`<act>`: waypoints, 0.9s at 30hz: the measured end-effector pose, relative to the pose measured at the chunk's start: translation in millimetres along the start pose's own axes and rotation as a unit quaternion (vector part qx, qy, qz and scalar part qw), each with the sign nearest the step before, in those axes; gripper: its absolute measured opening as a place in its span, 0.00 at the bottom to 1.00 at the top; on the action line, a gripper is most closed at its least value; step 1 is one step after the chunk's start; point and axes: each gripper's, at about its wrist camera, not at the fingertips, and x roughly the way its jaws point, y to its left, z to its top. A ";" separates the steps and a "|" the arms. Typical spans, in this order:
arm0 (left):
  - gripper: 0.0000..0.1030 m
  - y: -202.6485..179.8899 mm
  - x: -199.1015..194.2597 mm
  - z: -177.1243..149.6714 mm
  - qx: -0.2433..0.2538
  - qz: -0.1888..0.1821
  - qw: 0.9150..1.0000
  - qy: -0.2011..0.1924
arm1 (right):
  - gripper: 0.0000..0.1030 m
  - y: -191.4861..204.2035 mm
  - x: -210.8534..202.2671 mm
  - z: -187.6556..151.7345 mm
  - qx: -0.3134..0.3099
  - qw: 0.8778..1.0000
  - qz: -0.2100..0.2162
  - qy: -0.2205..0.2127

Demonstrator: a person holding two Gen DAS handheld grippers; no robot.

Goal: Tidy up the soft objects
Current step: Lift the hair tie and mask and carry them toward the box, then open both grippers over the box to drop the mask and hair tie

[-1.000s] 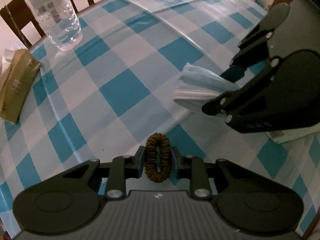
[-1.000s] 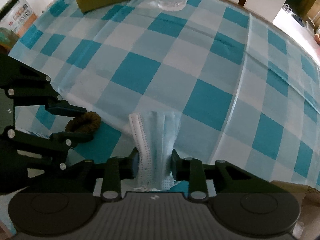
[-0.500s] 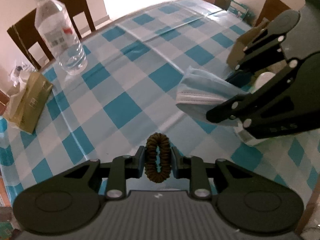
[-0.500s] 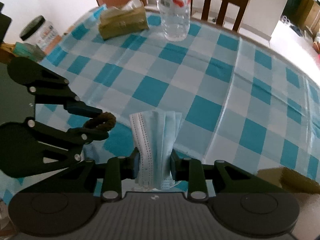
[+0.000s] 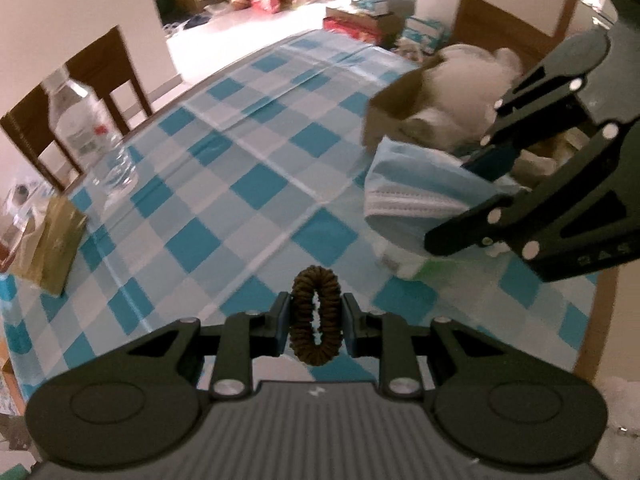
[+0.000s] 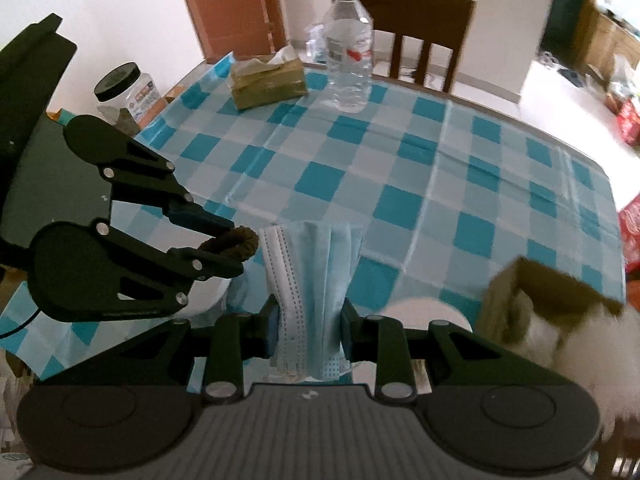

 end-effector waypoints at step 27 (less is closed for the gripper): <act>0.24 -158.4 16.1 87.8 0.013 -0.017 0.999 -0.024 | 0.36 -174.9 -77.3 -137.5 0.090 0.992 -0.090 -0.011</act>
